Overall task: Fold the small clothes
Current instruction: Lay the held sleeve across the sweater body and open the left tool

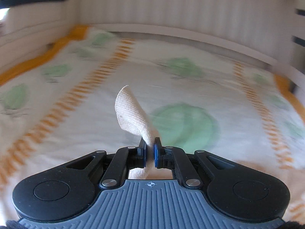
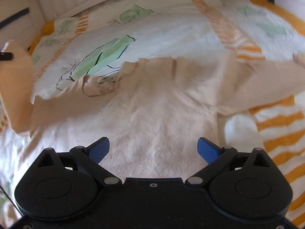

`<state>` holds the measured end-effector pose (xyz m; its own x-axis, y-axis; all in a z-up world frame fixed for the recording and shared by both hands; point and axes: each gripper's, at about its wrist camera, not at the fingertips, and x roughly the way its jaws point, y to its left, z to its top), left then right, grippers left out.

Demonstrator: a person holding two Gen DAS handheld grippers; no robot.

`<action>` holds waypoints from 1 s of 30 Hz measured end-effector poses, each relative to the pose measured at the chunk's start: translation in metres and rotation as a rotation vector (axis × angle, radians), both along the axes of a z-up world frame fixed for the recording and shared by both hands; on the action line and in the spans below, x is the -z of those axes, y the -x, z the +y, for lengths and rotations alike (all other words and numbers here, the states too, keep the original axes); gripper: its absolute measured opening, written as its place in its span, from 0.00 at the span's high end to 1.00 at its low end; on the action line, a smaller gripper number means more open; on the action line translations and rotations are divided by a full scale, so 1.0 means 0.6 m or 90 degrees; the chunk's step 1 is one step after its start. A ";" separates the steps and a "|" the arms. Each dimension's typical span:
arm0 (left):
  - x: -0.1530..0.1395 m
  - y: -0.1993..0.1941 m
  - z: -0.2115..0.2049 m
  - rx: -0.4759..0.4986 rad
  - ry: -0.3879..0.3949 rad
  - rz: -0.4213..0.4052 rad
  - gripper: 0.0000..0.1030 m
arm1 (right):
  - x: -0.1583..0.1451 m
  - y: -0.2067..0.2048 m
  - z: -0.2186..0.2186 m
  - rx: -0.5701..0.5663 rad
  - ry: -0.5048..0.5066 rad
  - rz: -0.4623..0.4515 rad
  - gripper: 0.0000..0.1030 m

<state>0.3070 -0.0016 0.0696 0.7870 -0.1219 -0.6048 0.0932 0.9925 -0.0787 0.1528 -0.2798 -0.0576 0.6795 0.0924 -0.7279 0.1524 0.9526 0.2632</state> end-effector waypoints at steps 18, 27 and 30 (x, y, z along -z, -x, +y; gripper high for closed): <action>0.137 0.076 -0.211 0.217 -0.088 0.027 0.63 | -0.014 -0.001 -0.077 0.112 -0.045 -0.032 0.04; 0.187 0.106 -0.069 0.110 -0.248 0.045 0.58 | -0.001 -0.004 -0.035 0.048 0.036 -0.076 0.04; 0.206 0.105 -0.008 0.052 -0.259 0.074 0.58 | 0.006 -0.005 -0.028 0.033 0.015 -0.056 0.03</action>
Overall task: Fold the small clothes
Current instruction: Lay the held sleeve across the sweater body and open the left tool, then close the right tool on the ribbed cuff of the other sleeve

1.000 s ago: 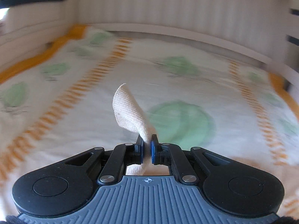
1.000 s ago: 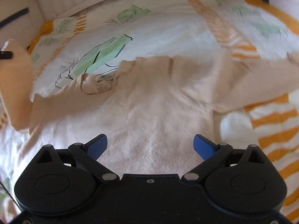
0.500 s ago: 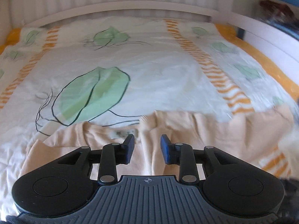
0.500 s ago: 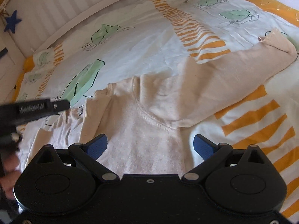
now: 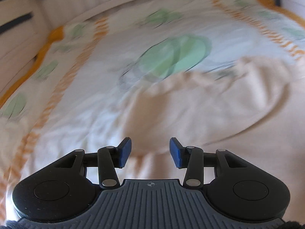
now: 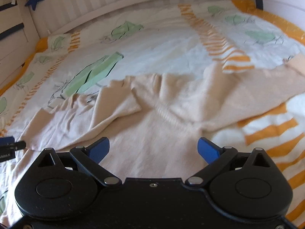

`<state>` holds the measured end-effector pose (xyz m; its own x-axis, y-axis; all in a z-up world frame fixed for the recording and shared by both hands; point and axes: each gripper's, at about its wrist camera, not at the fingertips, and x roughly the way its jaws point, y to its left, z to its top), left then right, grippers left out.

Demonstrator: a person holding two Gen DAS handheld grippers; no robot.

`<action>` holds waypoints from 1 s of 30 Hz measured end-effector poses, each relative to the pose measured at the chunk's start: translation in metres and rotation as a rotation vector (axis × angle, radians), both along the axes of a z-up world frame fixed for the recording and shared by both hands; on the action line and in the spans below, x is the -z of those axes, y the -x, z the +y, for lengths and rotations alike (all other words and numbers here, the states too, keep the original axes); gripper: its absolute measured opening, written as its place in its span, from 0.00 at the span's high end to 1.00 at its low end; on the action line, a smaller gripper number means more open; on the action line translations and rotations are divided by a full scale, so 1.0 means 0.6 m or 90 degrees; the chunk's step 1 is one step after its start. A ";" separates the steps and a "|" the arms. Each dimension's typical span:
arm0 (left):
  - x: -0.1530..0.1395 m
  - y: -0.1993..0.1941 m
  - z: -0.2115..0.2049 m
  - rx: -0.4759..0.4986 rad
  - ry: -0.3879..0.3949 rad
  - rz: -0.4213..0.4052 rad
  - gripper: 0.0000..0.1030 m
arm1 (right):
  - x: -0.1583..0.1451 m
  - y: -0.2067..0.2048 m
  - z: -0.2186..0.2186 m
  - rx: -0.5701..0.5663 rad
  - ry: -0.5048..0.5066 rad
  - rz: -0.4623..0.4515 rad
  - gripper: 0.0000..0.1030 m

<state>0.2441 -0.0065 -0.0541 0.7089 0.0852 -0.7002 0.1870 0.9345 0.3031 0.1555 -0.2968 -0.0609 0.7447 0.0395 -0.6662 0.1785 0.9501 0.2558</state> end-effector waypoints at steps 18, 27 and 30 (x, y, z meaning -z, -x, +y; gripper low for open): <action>0.037 -0.052 0.085 -0.071 0.057 0.047 0.58 | -0.010 -0.076 0.054 -0.066 -0.005 0.046 0.43; 0.050 -0.057 0.117 -0.113 0.123 0.059 0.57 | 0.011 -0.147 0.049 -0.018 -0.093 0.071 0.42; 0.051 -0.056 0.116 -0.114 0.126 0.057 0.57 | 0.011 -0.166 0.054 -0.006 -0.102 0.083 0.55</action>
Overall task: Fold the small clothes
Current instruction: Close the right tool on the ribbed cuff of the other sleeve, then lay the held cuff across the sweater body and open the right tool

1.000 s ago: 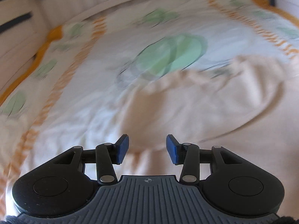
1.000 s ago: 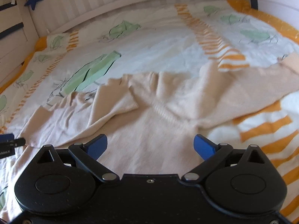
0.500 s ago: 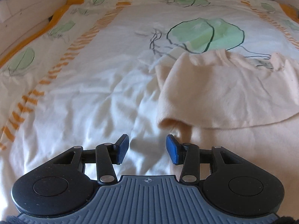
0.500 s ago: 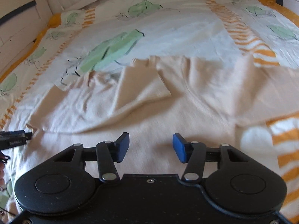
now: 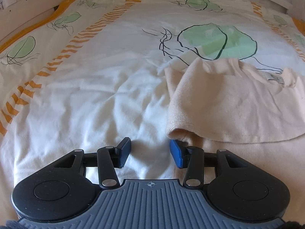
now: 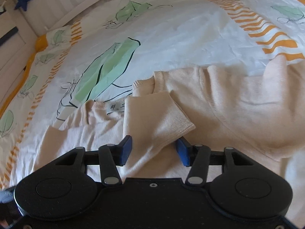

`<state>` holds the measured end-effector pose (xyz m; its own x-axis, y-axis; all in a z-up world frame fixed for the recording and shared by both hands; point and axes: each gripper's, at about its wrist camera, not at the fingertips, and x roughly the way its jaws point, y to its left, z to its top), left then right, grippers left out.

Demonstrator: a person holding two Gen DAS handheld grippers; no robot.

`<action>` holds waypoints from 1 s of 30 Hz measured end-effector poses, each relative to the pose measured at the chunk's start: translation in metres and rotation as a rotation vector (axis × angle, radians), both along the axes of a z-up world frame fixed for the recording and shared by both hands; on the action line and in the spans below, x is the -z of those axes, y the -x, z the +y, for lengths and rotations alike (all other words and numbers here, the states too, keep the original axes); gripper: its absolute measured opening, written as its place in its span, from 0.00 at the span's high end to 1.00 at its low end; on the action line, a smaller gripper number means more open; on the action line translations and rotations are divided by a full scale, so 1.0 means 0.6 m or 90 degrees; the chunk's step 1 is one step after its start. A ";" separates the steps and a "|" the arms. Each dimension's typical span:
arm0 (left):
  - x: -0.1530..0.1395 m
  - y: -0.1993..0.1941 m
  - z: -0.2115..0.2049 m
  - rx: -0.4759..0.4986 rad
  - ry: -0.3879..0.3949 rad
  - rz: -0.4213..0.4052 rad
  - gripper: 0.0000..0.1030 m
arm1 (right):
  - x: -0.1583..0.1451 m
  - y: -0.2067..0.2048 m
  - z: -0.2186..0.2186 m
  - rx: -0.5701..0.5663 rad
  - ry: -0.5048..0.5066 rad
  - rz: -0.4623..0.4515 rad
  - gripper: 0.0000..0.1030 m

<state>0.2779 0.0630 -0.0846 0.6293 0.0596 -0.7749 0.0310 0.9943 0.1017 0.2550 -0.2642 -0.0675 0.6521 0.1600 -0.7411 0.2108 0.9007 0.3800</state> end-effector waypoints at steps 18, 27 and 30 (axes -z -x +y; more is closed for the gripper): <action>-0.002 0.004 -0.006 -0.004 -0.003 -0.011 0.57 | -0.048 0.071 -0.042 0.036 0.097 -0.013 0.90; -0.010 0.024 -0.037 0.043 -0.058 -0.065 0.57 | -0.061 0.067 -0.023 0.011 0.082 -0.035 0.89; -0.011 0.028 -0.055 0.067 -0.092 -0.096 0.57 | -0.062 0.065 -0.019 0.003 0.084 -0.037 0.89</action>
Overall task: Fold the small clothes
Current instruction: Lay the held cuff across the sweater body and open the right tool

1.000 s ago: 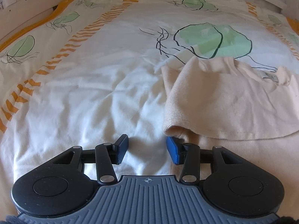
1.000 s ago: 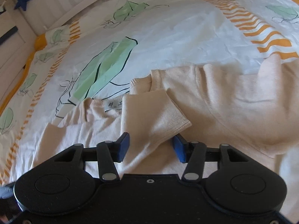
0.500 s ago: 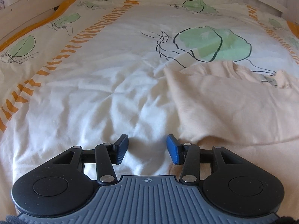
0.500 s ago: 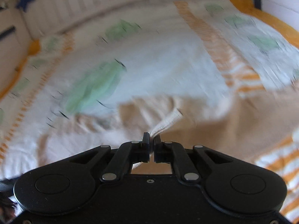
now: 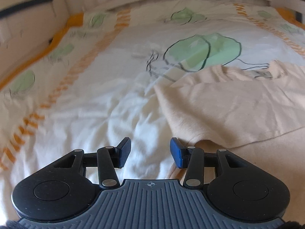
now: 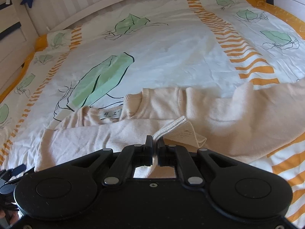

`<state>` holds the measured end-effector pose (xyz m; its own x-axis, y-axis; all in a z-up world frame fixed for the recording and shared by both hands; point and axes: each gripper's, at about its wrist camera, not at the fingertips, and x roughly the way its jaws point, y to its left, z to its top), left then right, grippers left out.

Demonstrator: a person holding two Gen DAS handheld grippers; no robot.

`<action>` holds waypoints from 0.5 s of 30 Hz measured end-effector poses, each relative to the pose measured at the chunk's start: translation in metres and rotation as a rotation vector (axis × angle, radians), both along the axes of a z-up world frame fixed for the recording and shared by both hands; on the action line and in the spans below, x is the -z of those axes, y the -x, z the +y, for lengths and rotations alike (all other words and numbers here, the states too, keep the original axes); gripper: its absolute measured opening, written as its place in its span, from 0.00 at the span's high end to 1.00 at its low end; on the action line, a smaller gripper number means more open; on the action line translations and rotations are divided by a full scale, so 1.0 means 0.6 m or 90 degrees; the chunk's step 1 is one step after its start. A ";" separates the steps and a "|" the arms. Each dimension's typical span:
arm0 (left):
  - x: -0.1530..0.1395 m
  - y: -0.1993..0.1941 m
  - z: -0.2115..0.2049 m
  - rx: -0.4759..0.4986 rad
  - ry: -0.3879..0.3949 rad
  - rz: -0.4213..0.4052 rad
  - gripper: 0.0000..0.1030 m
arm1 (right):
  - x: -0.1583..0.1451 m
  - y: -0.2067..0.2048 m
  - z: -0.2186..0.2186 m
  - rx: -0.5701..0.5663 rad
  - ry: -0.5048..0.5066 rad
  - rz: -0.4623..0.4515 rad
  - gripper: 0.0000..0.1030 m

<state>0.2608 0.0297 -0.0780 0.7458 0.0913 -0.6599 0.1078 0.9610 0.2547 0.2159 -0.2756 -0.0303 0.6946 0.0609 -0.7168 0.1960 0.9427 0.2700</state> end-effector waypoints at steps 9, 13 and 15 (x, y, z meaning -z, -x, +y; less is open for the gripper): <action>-0.017 0.025 0.012 0.011 0.014 0.026 0.57 | 0.004 0.003 -0.005 0.009 -0.006 0.002 0.88; -0.019 0.052 -0.007 0.083 -0.014 0.015 0.57 | 0.012 0.000 -0.006 0.009 -0.013 0.010 0.88; -0.011 0.052 -0.029 0.105 -0.048 0.003 0.57 | 0.013 0.001 -0.004 0.007 -0.013 0.011 0.88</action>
<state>0.2297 0.0123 -0.0714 0.7519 0.0169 -0.6591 0.2640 0.9083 0.3244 0.2150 -0.2780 -0.0382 0.6828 0.0683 -0.7274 0.2116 0.9345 0.2863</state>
